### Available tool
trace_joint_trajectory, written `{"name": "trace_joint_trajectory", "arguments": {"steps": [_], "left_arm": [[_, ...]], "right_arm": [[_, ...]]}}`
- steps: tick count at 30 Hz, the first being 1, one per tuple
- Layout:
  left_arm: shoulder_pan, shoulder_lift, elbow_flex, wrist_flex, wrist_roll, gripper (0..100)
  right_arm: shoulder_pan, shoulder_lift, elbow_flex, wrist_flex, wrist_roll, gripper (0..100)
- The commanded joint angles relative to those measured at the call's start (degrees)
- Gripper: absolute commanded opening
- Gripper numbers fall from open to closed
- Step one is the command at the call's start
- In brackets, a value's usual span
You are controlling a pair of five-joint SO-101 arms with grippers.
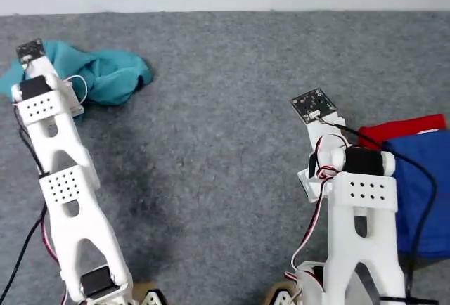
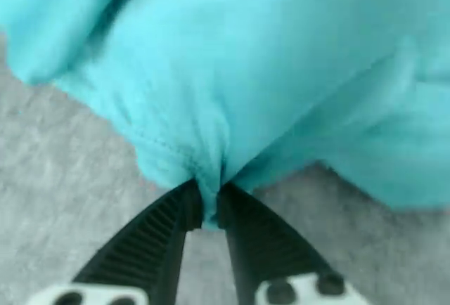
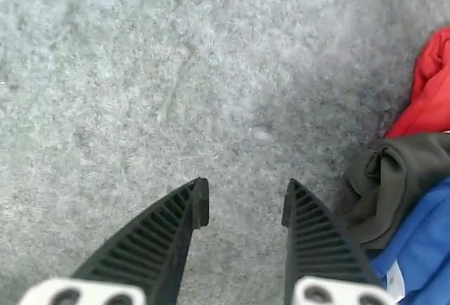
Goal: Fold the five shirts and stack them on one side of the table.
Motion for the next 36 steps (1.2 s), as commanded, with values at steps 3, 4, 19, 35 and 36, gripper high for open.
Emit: {"name": "trace_joint_trajectory", "arguments": {"steps": [3, 4, 19, 35, 36], "left_arm": [[7.74, -12.57, -3.38, 3.69, -4.84, 1], [9.93, -15.74, -1.63, 3.69, -5.27, 1], [43.34, -58.46, 38.99, 3.52, -17.58, 1], [65.67, -83.43, 46.20, 3.52, -28.57, 1], [64.00, -83.43, 46.20, 3.52, -28.57, 1]], "right_arm": [[-0.22, -1.01, -0.18, 0.04, 0.53, 18.0], [-0.13, -1.01, -0.18, 0.04, 0.53, 18.0], [9.63, -0.92, -0.09, -0.48, 0.18, 17.9], [12.18, -1.01, 7.12, -7.43, 0.09, 17.9], [12.18, -1.01, 7.21, -7.43, 0.09, 17.9]]}}
